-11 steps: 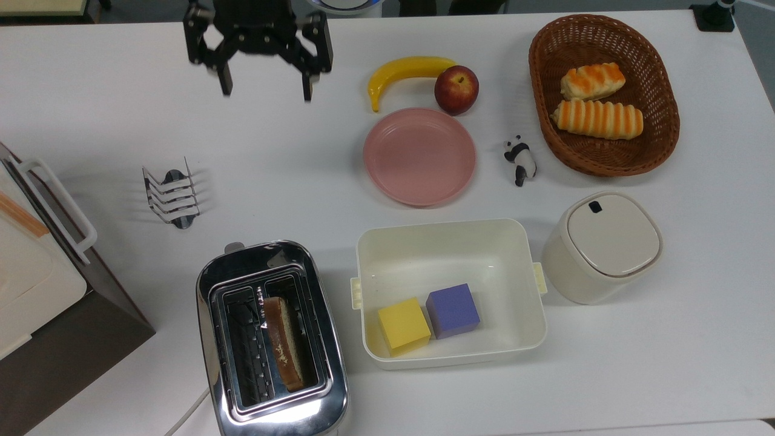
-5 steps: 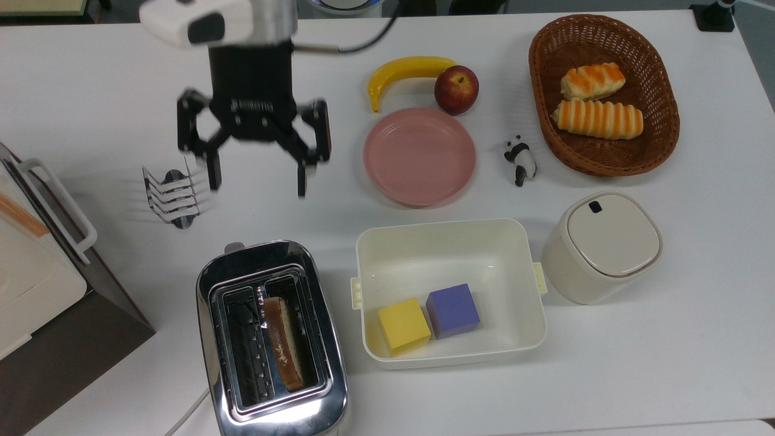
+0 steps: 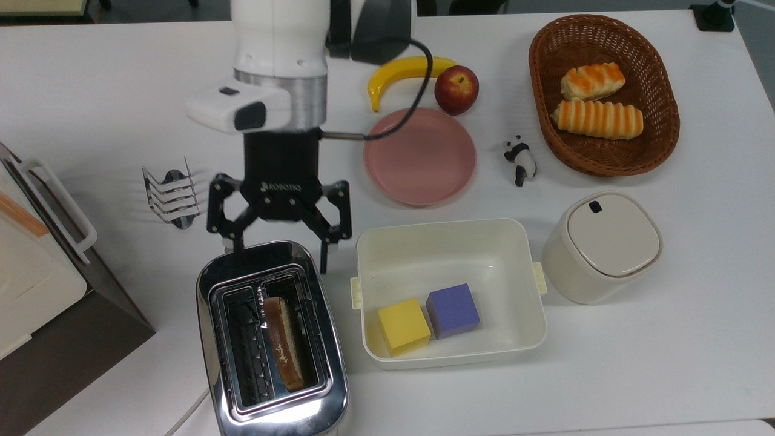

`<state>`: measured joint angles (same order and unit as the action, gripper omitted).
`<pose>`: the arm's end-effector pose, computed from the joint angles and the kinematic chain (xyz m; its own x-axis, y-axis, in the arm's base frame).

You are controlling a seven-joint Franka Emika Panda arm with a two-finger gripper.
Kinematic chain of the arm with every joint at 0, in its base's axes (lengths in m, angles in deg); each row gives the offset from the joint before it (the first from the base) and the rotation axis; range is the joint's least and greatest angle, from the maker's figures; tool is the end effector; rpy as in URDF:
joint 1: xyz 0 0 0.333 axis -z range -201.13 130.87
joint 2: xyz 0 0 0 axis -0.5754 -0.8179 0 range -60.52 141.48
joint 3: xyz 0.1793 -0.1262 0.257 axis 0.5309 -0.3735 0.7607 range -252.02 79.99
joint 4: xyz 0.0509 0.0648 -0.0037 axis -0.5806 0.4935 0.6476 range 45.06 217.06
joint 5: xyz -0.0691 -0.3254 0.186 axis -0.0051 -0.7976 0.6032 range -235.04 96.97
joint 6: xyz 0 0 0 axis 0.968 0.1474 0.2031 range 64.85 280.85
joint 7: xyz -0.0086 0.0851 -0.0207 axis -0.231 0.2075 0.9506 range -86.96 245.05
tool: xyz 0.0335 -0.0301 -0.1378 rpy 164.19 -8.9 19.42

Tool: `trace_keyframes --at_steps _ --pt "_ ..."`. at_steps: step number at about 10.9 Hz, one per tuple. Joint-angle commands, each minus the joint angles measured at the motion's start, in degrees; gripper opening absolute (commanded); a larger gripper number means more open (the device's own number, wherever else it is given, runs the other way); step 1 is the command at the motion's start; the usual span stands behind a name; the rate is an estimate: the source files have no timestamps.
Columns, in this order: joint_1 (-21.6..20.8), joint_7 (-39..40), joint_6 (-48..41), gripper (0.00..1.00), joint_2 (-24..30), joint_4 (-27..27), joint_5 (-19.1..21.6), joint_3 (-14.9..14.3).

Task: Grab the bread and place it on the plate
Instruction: 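Lower the gripper and close it on the bread slice's crust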

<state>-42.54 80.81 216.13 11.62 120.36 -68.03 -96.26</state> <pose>0.7760 -0.0066 0.5077 0.7387 0.0530 0.6719 -0.0102 -0.9959 0.0898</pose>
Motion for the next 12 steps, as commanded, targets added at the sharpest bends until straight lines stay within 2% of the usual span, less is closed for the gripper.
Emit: trace_keyframes --at_steps 1,5,6,7,9,10,11,12 --pt "-0.5 0.8 6.1 0.99 -3.4 -1.3 0.5 0.0" --pt "-0.3 1.0 10.5 0.96 -7.4 -1.3 0.2 -0.1" --pt "-0.3 1.0 11.0 0.82 -8.4 -1.6 0.1 -0.2" --pt "-0.2 0.4 11.5 0.53 -9.6 -2.9 0.3 -0.1" --pt "-0.1 0.1 13.8 0.15 -10.9 -3.7 0.4 -0.2" --pt "-0.1 0.0 14.1 0.04 -10.9 -3.7 0.5 -0.1" --pt "-0.2 0.0 14.1 0.00 -10.6 -3.7 0.7 -0.2" --pt "-0.1 -0.2 14.0 0.00 -10.2 -3.8 0.8 -0.1"
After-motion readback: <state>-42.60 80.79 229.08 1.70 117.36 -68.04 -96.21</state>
